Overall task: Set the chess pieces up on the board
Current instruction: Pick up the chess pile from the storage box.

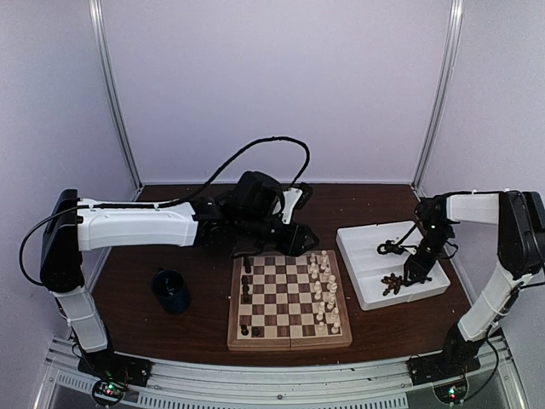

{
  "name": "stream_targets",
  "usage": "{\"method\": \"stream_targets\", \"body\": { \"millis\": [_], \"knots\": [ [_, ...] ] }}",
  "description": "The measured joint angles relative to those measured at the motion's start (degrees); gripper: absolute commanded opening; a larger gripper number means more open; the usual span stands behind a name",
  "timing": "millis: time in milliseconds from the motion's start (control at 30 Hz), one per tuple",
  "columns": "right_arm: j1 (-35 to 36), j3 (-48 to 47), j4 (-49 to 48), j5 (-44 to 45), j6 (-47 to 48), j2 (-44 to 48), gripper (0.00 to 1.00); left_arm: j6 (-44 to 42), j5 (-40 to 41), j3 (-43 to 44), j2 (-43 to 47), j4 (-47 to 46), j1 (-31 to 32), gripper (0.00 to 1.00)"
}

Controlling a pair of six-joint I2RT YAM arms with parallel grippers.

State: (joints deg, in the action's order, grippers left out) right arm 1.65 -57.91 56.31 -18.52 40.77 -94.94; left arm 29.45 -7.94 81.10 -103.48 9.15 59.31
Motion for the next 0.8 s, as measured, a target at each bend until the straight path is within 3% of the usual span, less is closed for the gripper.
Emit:
{"method": "stream_targets", "body": {
  "millis": [467, 700, 800],
  "knots": [
    [0.00, 0.61, 0.85, 2.99, 3.85, 1.09, 0.36, -0.07, 0.26, -0.02, 0.00, 0.00, 0.00, 0.38],
    [3.30, -0.70, 1.33, -0.15, 1.79, 1.84, 0.50, -0.04, 0.44, -0.22, 0.00, -0.02, 0.00, 0.38],
    [5.05, -1.55, 1.05, -0.37, -0.02, 0.28, 0.50, -0.04, 0.48, -0.22, 0.00, -0.02, 0.00, 0.38]
  ]
}}
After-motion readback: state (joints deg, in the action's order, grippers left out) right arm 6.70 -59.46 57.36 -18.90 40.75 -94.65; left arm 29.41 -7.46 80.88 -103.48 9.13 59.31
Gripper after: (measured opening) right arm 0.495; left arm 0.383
